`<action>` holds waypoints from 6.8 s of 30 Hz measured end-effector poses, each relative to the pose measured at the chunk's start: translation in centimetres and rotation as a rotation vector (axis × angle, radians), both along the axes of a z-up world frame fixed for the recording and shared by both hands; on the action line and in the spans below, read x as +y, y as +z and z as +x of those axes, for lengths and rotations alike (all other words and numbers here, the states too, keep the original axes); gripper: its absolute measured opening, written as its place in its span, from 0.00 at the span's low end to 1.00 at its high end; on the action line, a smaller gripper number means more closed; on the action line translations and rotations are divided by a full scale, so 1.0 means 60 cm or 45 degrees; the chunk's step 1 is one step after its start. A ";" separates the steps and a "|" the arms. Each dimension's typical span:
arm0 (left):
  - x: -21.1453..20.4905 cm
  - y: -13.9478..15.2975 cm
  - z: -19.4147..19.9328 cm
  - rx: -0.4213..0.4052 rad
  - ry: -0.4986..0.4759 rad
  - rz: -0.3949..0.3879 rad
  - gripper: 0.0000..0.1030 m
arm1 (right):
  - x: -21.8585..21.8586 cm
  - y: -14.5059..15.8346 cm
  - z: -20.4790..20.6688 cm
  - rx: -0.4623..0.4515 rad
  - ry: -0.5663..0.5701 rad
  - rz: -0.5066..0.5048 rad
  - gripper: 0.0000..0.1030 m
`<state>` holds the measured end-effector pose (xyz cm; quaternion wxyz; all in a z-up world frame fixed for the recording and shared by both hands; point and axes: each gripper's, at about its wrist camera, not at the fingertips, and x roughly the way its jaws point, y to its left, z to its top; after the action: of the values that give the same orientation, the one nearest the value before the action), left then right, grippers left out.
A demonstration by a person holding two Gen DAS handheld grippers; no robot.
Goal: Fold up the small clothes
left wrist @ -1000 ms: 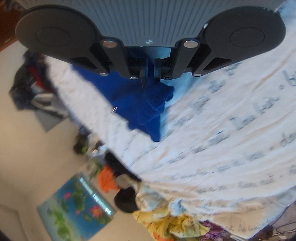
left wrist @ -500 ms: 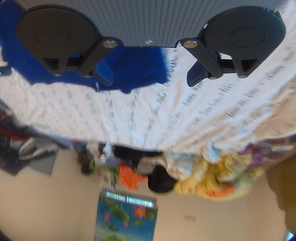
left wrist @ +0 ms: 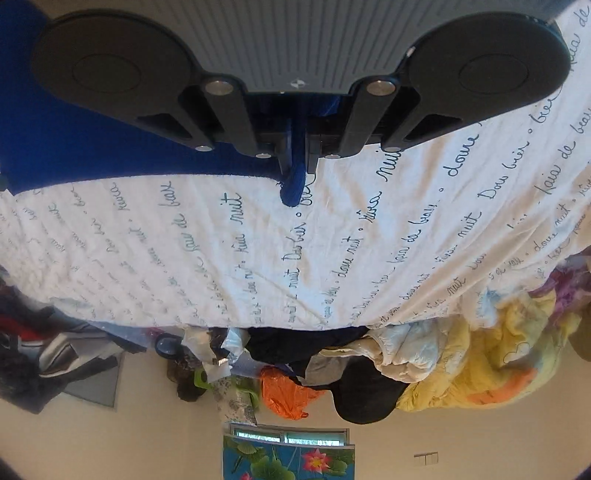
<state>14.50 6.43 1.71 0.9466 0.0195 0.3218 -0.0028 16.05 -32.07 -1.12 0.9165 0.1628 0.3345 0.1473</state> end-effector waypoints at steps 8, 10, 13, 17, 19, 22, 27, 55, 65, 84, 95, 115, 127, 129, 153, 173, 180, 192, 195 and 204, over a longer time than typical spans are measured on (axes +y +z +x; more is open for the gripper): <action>-0.018 0.011 -0.049 -0.100 -0.033 0.113 0.56 | 0.010 -0.015 -0.013 0.029 -0.132 -0.058 0.24; -0.029 0.028 -0.079 -0.210 -0.044 0.072 0.94 | 0.009 0.018 -0.044 -0.088 -0.172 -0.035 0.50; -0.073 0.016 -0.071 -0.175 -0.117 0.086 0.87 | 0.047 0.035 -0.055 -0.183 -0.059 -0.005 0.71; -0.074 -0.049 -0.018 0.060 -0.092 0.060 0.79 | 0.091 -0.022 -0.015 -0.029 -0.024 -0.185 0.70; -0.041 -0.057 -0.015 0.048 -0.090 -0.026 0.84 | 0.080 -0.055 -0.025 -0.084 0.001 -0.235 0.69; -0.026 -0.062 -0.003 0.068 -0.062 -0.049 0.93 | 0.055 -0.064 -0.029 -0.083 0.003 -0.144 0.69; -0.027 -0.037 -0.053 0.005 0.036 0.022 0.87 | 0.072 -0.065 -0.027 -0.092 0.014 -0.219 0.69; 0.102 -0.031 -0.335 0.075 0.648 -0.730 0.30 | 0.024 -0.069 -0.040 -0.094 -0.025 0.076 0.70; -0.117 0.080 -0.283 -0.132 0.193 -0.207 0.05 | -0.002 0.008 -0.047 0.005 -0.070 0.283 0.80; -0.341 0.013 -0.385 -0.202 -0.543 0.147 0.05 | -0.008 -0.057 0.023 0.548 0.393 0.721 0.99; -0.359 0.028 -0.385 -0.223 -0.583 0.154 0.05 | 0.054 -0.024 0.033 0.440 0.410 0.236 0.16; -0.239 0.036 -0.312 -0.071 -0.690 -0.210 1.00 | -0.181 -0.013 -0.098 0.147 -0.049 0.395 0.85; -0.149 -0.061 0.023 0.470 -0.312 -0.896 0.66 | -0.083 -0.049 -0.035 0.314 0.107 0.319 0.81; -0.166 -0.069 0.034 0.511 -0.289 -0.837 0.31 | -0.074 -0.048 -0.034 0.344 0.085 0.257 0.31; -0.012 -0.044 -0.128 0.425 -0.304 -0.728 0.55 | 0.046 -0.034 -0.111 0.371 0.224 0.405 0.69; -0.140 -0.028 -0.313 -0.098 -0.504 0.460 0.75 | 0.080 0.034 -0.198 0.122 0.252 0.131 0.59; -0.142 -0.049 -0.290 -0.050 -0.552 0.441 0.29 | 0.155 -0.004 -0.160 0.250 0.370 -0.099 0.06; -0.069 -0.012 -0.302 0.065 -0.477 0.153 0.72 | 0.094 -0.026 -0.207 0.289 0.282 0.000 0.07; -0.048 0.025 -0.301 0.021 -0.458 -0.010 0.78 | 0.070 0.005 -0.208 0.221 0.230 0.124 0.08; -0.184 -0.028 -0.198 0.036 -0.606 0.214 0.88 | 0.212 0.032 -0.022 0.167 0.325 -0.024 0.32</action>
<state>2.62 -4.63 0.05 0.9097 0.1733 0.3205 -0.1990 14.74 -19.33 0.82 0.8679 0.1197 0.4131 0.2486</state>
